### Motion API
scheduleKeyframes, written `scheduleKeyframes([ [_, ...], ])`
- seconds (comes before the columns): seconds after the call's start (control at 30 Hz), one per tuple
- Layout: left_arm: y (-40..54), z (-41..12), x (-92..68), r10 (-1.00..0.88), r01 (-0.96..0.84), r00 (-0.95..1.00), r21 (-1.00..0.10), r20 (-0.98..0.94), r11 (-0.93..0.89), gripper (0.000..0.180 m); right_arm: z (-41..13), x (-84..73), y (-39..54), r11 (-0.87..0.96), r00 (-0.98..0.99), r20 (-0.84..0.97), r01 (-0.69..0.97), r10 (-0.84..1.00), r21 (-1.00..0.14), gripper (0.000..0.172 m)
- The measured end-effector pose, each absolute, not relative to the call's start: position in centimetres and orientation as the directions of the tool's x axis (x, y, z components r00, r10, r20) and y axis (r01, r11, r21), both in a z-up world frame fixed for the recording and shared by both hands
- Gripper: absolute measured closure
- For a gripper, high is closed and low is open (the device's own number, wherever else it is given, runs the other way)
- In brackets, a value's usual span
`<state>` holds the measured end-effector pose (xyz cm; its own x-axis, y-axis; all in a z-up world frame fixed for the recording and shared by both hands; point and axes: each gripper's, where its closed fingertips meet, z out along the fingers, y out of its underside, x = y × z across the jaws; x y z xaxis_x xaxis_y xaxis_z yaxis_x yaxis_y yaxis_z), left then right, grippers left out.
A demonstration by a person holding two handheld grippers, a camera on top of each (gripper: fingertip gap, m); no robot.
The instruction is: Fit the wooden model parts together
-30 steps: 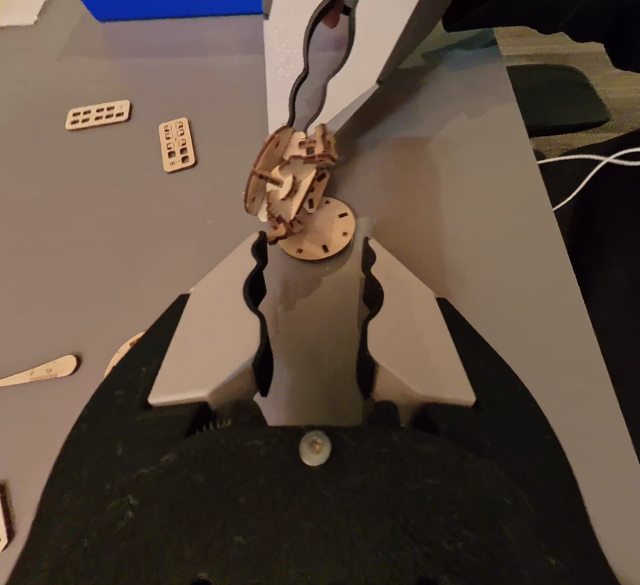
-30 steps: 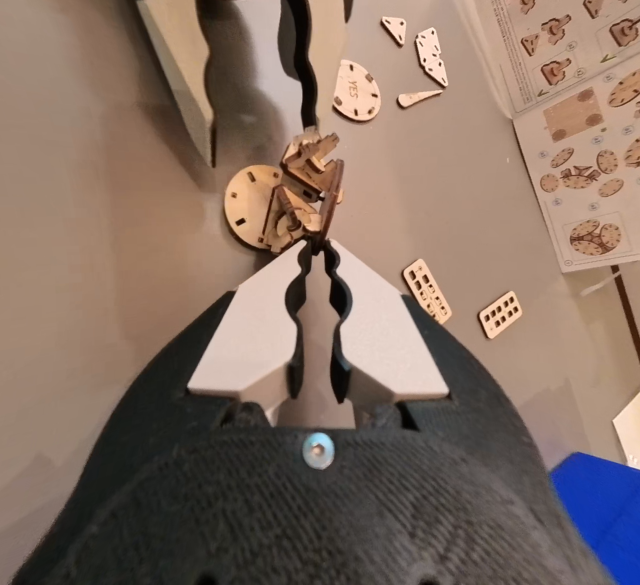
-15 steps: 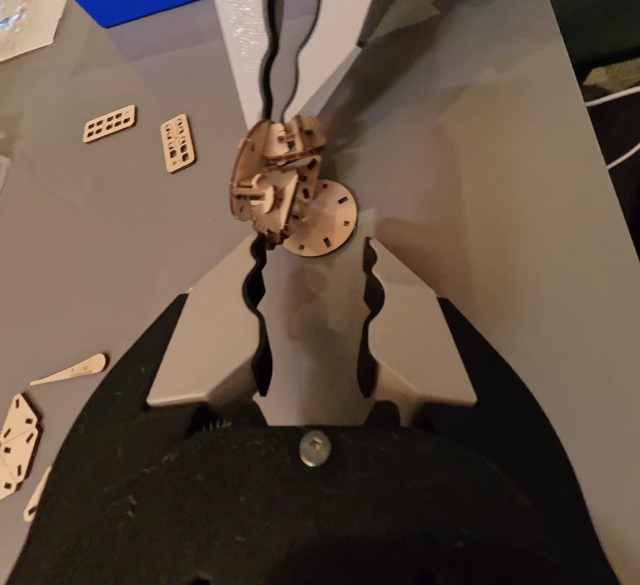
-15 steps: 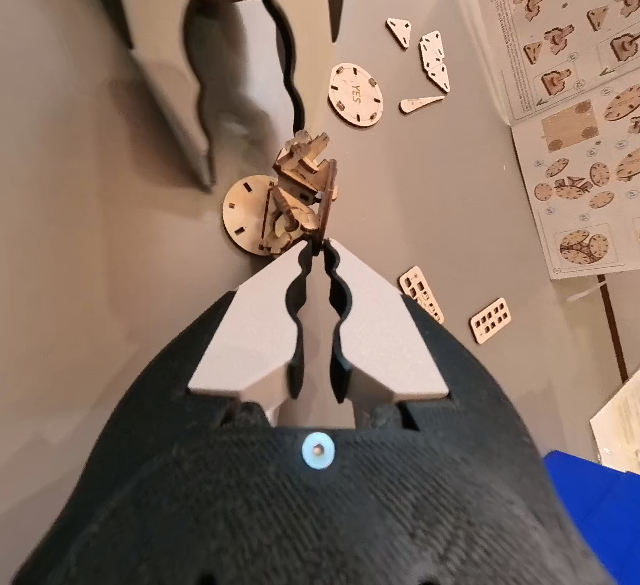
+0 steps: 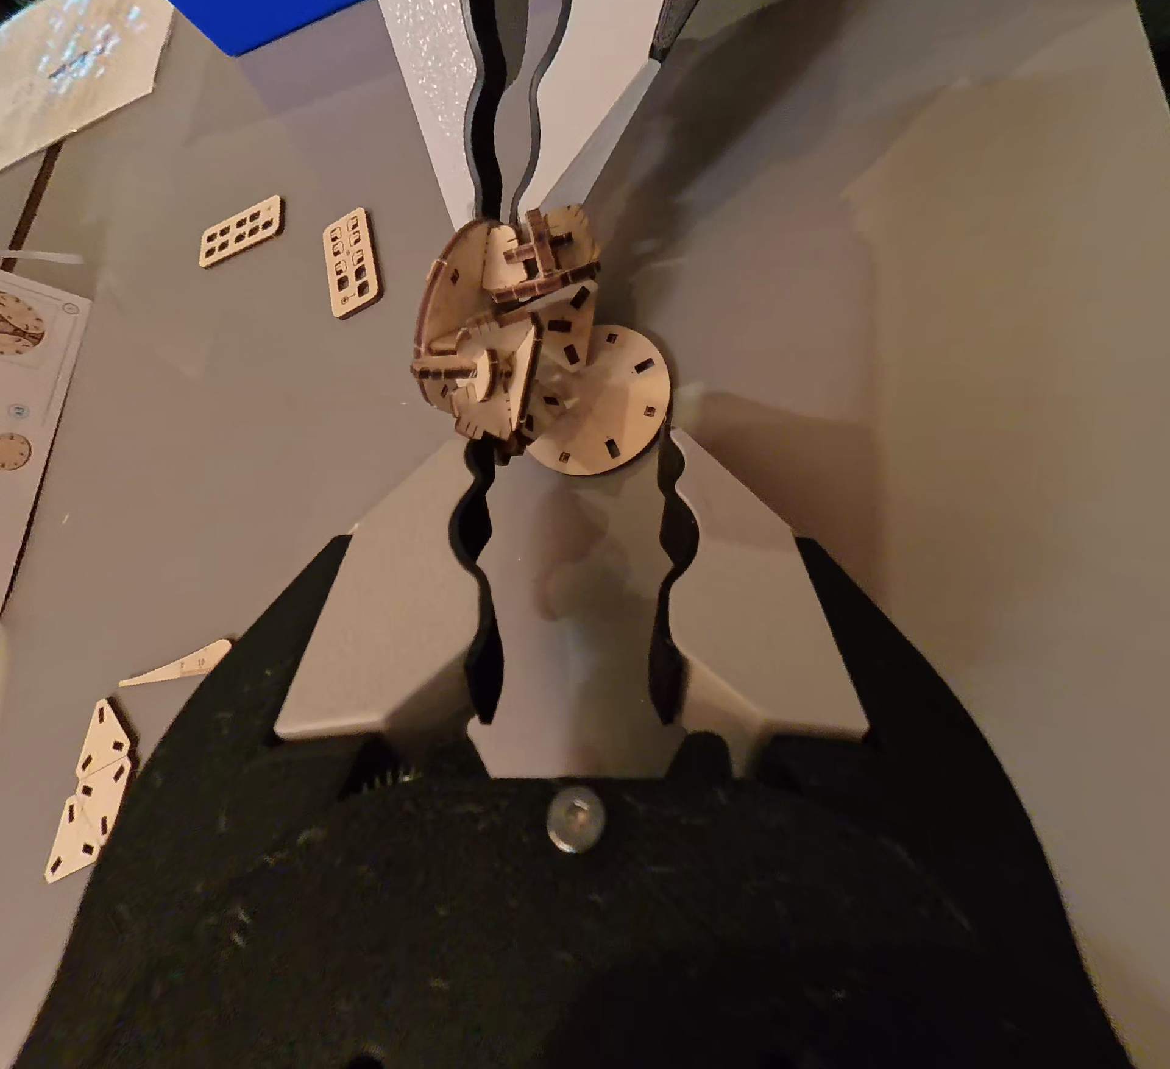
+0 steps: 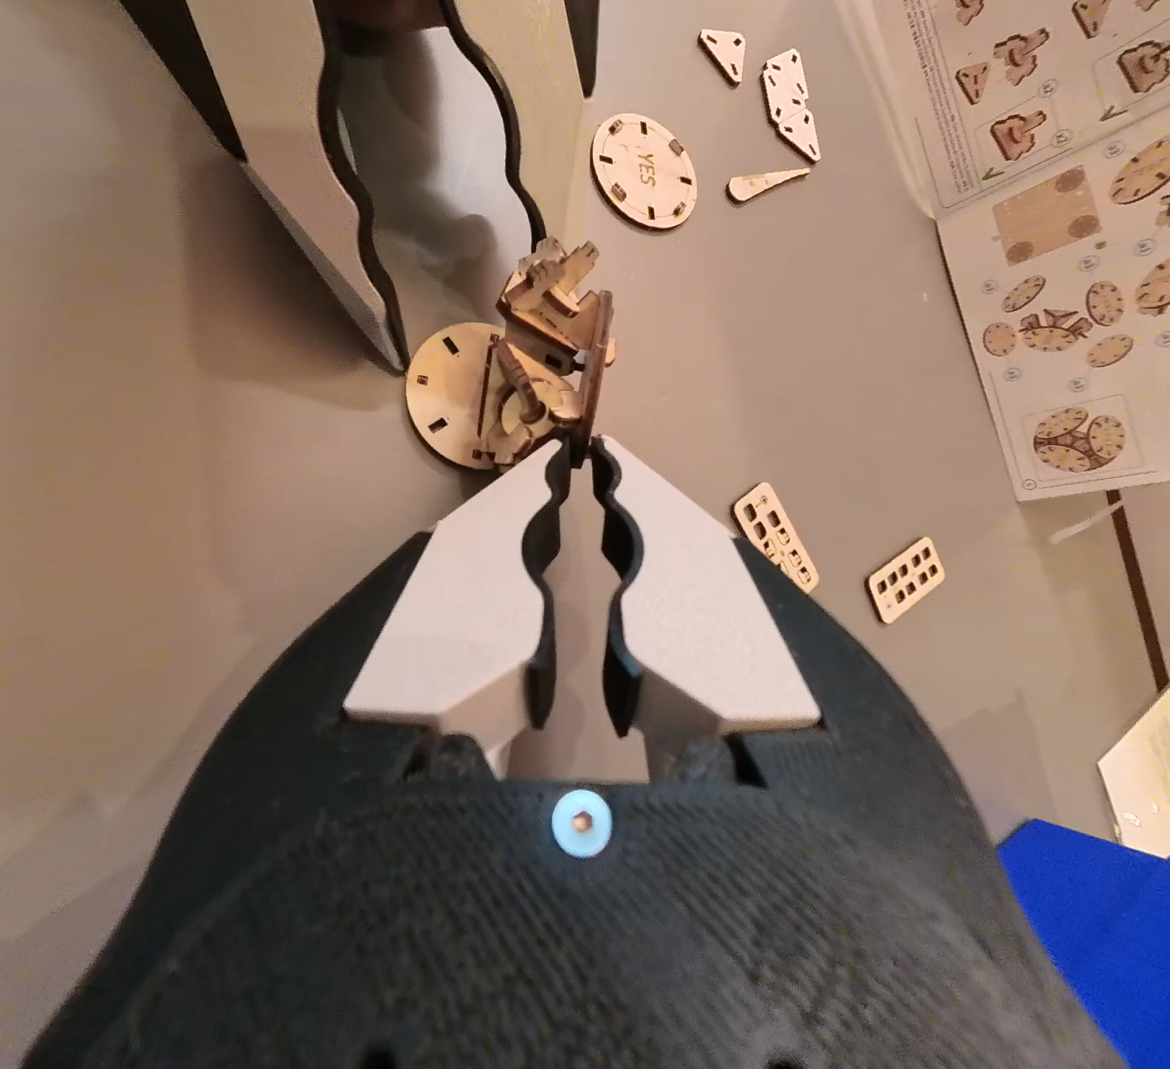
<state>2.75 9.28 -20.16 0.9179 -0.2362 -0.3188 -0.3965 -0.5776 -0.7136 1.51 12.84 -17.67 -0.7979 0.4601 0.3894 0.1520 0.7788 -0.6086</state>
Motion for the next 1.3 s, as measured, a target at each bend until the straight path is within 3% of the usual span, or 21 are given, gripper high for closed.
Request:
scheduleKeyframes([
  [0.7, 9.31, -20.26, 2.84, -0.246, -0.406, 0.914, -0.710, -0.323, -0.576, 0.132, -17.69, 1.59, 12.87, 0.794, -0.792, 0.393, 0.182, 0.468, -0.580, 0.168],
  [1.3, 9.26, -20.28, 2.78, -0.245, -0.412, 0.911, -0.706, -0.332, -0.576, 0.132, -17.74, 1.56, 12.88, 0.732, -0.787, 0.331, 0.213, 0.521, -0.647, 0.168],
])
